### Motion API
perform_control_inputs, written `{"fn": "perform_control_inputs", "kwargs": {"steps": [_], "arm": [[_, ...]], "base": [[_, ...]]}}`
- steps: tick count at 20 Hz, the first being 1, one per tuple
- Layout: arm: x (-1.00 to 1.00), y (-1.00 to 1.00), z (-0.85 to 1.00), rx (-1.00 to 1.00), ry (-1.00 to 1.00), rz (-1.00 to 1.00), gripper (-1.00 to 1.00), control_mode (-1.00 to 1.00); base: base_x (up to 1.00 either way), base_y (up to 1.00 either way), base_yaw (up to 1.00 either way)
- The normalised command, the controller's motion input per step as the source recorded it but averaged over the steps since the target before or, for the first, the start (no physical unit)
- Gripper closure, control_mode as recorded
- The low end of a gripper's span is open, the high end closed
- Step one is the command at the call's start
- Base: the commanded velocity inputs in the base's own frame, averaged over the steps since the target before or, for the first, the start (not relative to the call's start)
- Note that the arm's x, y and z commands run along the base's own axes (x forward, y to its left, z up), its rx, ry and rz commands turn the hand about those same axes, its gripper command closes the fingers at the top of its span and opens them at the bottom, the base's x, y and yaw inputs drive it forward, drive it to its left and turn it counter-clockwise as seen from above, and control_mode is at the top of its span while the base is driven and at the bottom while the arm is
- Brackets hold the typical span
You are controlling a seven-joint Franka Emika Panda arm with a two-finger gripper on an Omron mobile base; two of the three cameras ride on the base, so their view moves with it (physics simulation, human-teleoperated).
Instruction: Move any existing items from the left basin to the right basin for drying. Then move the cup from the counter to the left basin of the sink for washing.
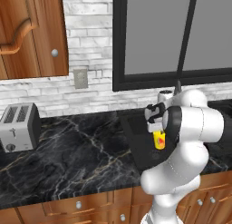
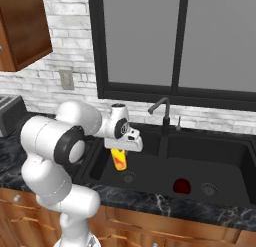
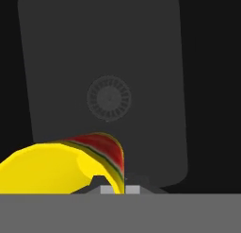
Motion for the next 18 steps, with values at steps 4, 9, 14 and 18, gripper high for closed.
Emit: {"fn": "perform_control_inputs", "kwargs": {"steps": [4, 9, 14, 18], "arm": [[0.03, -0.13, -0.31, 0.02, -0.02, 0.0, 1.0, -1.0], [0.08, -0.06, -0.29, 0.02, -0.06, 0.0, 1.0, -1.0], [0.13, -0.03, -0.29, 0.02, -0.03, 0.0, 1.0, -1.0], [0.14, -0.03, -0.28, 0.02, -0.01, 0.0, 1.0, -1.0]], "base": [[0.0, 0.0, 0.0], [0.0, 0.0, 0.0], [0.0, 0.0, 0.0], [0.0, 0.0, 0.0]]}}
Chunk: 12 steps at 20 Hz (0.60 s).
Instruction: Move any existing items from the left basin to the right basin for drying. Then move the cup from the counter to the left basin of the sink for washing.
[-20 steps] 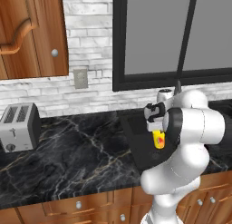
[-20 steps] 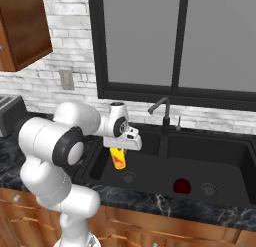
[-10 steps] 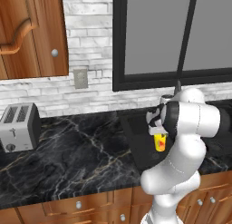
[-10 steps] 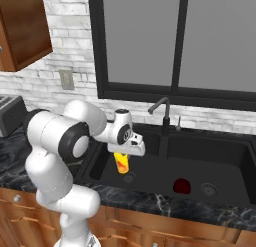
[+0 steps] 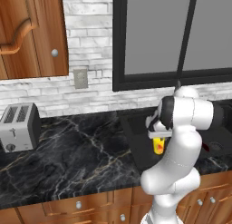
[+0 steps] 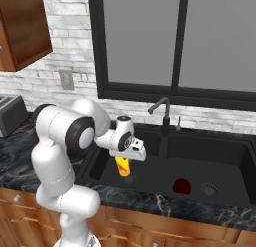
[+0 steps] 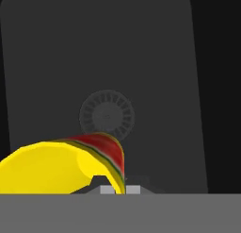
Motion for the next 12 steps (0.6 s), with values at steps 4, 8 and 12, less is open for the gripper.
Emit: {"fn": "perform_control_inputs", "kwargs": {"steps": [4, 8, 12], "arm": [[0.17, -0.01, -0.27, 0.01, 0.0, 0.0, 1.0, -1.0], [0.17, -0.02, -0.27, 0.0, 0.0, 0.0, 1.0, -1.0], [0.18, -0.04, -0.26, 0.0, 0.0, 0.0, 1.0, -1.0]], "base": [[0.0, 0.0, 0.0], [0.0, 0.0, 0.0], [0.0, 0.0, 0.0]]}}
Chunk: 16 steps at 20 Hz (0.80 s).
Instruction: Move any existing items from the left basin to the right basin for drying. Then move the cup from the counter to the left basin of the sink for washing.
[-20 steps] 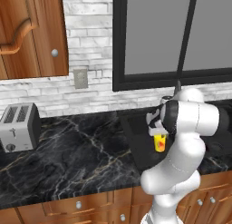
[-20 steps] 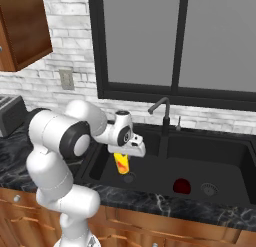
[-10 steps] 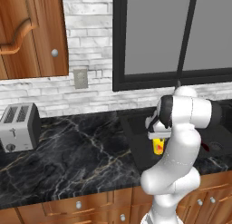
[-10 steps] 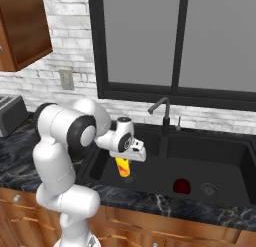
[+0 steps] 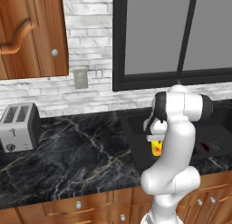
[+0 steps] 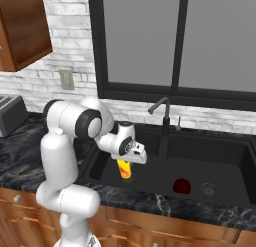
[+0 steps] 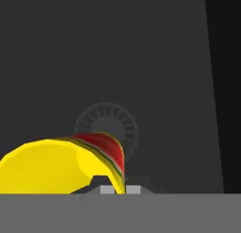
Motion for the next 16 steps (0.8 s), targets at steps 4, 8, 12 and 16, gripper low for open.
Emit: {"fn": "perform_control_inputs", "kwargs": {"steps": [4, 8, 12, 16], "arm": [[0.18, -0.05, -0.28, 0.0, 0.0, 0.0, 1.0, -1.0], [0.11, 0.0, -0.23, 0.03, 0.0, 0.0, 1.0, -1.0], [0.03, 0.0, -0.18, 0.05, 0.0, 0.0, 1.0, -1.0], [0.0, 0.0, -0.18, 0.04, -0.01, 0.0, -1.0, -1.0]], "base": [[0.0, 0.0, 0.0], [0.0, 0.0, 0.0], [0.0, 0.0, 0.0], [0.0, 0.0, 0.0]]}}
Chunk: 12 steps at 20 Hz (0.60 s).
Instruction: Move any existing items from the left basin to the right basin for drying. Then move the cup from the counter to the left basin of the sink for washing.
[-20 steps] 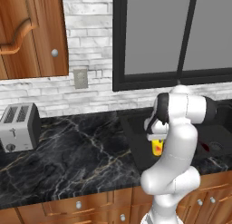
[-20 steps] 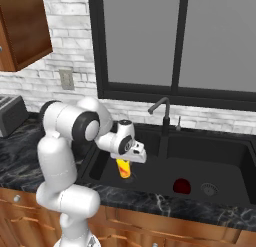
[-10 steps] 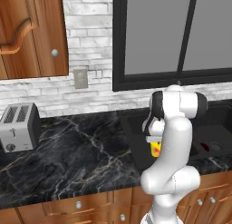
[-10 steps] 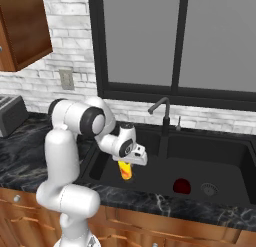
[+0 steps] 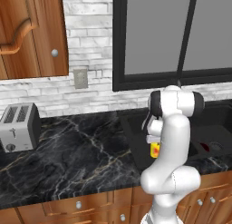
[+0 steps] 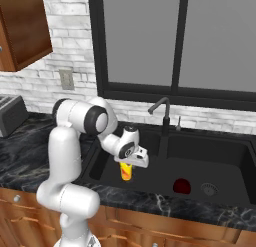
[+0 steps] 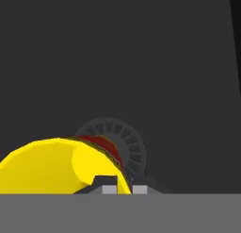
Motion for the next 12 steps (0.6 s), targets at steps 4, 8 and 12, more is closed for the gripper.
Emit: {"fn": "perform_control_inputs", "kwargs": {"steps": [4, 8, 12], "arm": [[0.0, 0.0, -0.02, 0.03, -0.04, 0.0, -1.0, -1.0], [0.0, 0.0, 0.08, 0.01, -0.04, 0.0, -1.0, -1.0], [0.0, 0.0, 0.28, 0.0, -0.04, 0.0, -1.0, -1.0]], "base": [[0.0, 0.0, 0.0], [0.0, 0.0, 0.0], [0.0, 0.0, 0.0]]}}
